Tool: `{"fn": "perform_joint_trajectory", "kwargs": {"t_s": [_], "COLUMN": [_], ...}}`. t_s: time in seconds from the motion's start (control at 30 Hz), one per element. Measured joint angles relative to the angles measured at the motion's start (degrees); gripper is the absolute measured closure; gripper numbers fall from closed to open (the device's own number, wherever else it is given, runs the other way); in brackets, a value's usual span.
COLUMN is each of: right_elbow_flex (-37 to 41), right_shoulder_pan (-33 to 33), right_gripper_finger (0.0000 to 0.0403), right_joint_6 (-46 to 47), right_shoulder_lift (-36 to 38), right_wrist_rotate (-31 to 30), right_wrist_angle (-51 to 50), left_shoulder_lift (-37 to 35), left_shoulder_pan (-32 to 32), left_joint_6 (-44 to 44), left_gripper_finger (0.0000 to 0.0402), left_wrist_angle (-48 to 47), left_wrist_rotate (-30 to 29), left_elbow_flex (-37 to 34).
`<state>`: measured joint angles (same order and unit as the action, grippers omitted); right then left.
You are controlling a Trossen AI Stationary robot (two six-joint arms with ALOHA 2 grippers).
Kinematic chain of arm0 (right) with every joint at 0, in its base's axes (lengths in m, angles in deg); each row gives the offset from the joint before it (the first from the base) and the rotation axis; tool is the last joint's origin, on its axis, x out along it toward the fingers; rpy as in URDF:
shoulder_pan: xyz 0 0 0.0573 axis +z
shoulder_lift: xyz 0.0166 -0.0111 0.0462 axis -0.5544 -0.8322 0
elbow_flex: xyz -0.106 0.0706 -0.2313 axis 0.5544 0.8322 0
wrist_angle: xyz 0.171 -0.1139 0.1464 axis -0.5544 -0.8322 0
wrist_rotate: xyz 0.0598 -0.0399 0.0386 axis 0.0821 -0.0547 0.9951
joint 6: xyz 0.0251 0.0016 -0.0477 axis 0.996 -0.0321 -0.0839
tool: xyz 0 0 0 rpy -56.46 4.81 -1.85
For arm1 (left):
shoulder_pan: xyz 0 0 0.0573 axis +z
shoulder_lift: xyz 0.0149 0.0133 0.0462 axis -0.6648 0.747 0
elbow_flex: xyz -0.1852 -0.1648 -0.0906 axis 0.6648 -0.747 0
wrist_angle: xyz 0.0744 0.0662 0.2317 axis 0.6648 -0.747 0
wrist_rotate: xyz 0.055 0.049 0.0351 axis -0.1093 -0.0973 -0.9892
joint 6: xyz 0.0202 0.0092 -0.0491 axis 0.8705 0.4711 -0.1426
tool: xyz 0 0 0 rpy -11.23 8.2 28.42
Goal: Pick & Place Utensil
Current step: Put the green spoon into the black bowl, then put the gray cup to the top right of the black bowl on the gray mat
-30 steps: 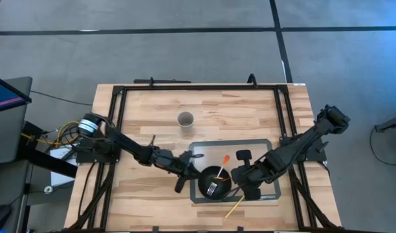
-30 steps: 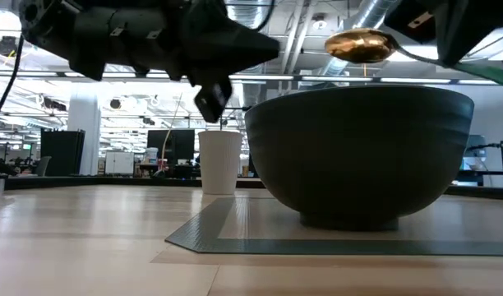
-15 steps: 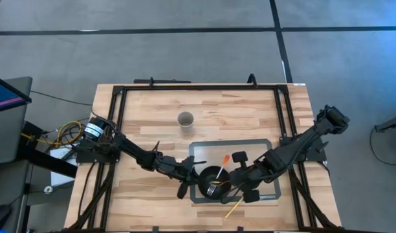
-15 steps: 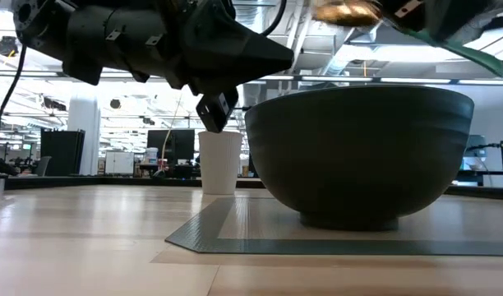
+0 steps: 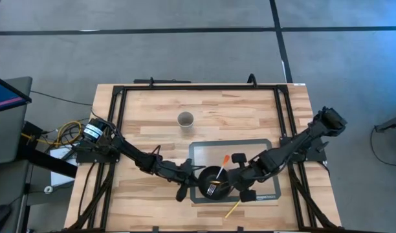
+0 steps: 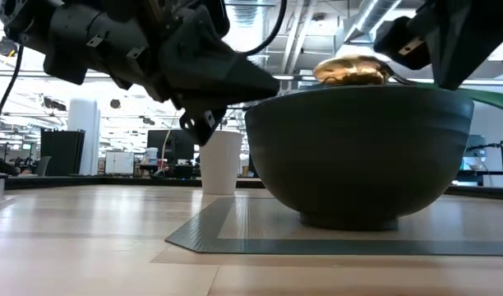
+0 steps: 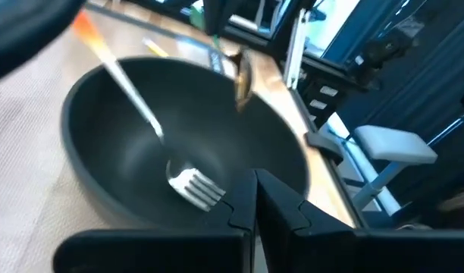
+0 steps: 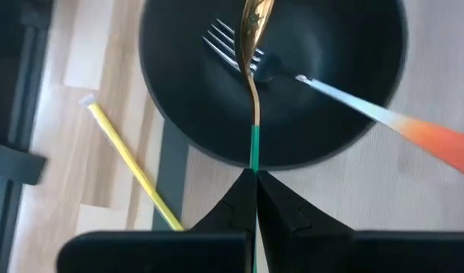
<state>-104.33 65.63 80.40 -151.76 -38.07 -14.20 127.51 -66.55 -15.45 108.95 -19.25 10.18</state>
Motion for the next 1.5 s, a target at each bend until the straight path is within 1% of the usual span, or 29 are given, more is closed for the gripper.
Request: {"fn": "perform_joint_trajectory", "kwargs": {"t_s": [0.13, 0.4, 0.57, 0.7, 1.03, 1.5], "right_elbow_flex": [0.00, 0.04, 0.11, 0.11, 0.11, 0.04], "right_shoulder_pan": [-1.51, -4.37, -5.32, -5.64, -6.71, -7.43], "right_gripper_finger": [0.0403, 0.0403, 0.0403, 0.0399, 0.0362, 0.0359], "right_joint_6": [-0.50, -1.86, -2.04, -2.08, -3.55, -3.55], "right_shoulder_lift": [-0.12, -2.38, -2.18, -2.04, -2.46, -2.32], "right_wrist_rotate": [1.71, 7.75, 9.42, 9.55, 9.62, 9.45], "right_wrist_angle": [0.19, 0.25, 0.34, 0.58, 5.82, 6.04], "left_shoulder_lift": [0.00, 0.00, 0.00, -0.04, -0.04, -0.81], "left_shoulder_pan": [0.06, 0.25, 0.28, 0.28, 0.88, 1.17], "left_joint_6": [-1.79, -2.36, -2.36, -2.35, -2.53, -2.28], "left_gripper_finger": [0.0395, 0.0394, 0.0394, 0.0394, 0.0394, 0.0394], "left_wrist_angle": [-1.61, -2.81, -3.04, -3.45, -3.80, -4.04], "left_wrist_rotate": [-1.31, -1.35, -1.35, -1.33, -1.35, -1.35], "left_elbow_flex": [0.00, 0.00, 0.00, 0.00, 0.00, -0.04]}}
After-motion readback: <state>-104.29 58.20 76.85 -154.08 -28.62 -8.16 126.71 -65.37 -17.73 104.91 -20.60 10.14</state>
